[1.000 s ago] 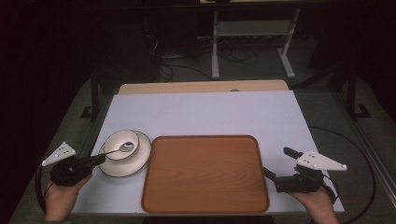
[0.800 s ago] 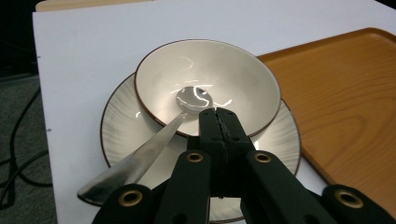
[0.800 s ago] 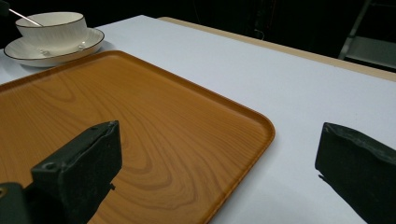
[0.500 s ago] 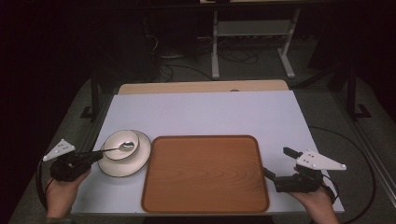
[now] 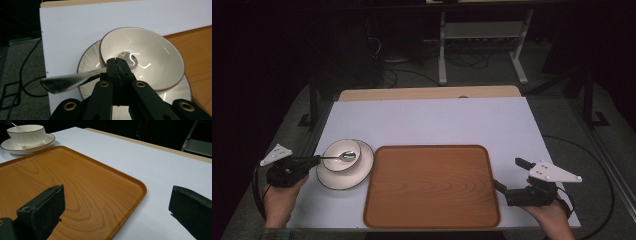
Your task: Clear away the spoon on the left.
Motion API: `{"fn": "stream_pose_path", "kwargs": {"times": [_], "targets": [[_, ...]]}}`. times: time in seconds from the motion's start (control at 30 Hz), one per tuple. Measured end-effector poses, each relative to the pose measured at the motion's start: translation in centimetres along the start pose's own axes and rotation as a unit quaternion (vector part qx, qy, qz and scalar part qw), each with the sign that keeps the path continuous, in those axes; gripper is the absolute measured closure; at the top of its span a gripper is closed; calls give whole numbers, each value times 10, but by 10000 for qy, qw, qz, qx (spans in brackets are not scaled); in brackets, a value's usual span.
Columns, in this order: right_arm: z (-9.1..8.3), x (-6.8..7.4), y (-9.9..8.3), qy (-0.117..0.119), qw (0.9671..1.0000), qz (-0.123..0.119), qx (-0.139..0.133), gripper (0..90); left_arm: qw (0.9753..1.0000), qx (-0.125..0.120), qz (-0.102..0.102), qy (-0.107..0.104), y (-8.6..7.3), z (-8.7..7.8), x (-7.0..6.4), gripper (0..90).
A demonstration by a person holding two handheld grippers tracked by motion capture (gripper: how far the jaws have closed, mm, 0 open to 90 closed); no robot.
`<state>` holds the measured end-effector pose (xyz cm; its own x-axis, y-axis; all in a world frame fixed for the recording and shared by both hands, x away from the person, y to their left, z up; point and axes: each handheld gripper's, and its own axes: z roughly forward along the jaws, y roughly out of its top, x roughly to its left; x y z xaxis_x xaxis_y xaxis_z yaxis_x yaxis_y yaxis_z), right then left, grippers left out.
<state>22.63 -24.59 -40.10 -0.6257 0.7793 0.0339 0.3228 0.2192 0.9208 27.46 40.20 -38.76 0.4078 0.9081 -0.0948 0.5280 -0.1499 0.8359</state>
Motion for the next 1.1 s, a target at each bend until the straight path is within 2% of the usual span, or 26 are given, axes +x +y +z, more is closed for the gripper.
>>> {"fn": "stream_pose_path", "kwargs": {"times": [0.3,0.43,0.73,1.1], "targets": [[-1,-1,0,-30,10000,26,-4,0,9999,-59,-66,98,5,8,8,900],[-1,0,0,-32,10000,9,-12,0,9999,-41,-24,135,7,11,11,900],[2,1,-1,2,10000,-5,45,0,9998,-48,-73,155,11,15,18,900],[3,1,-1,-15,10000,-10,69,0,9997,-89,-152,191,20,30,26,900]]}}
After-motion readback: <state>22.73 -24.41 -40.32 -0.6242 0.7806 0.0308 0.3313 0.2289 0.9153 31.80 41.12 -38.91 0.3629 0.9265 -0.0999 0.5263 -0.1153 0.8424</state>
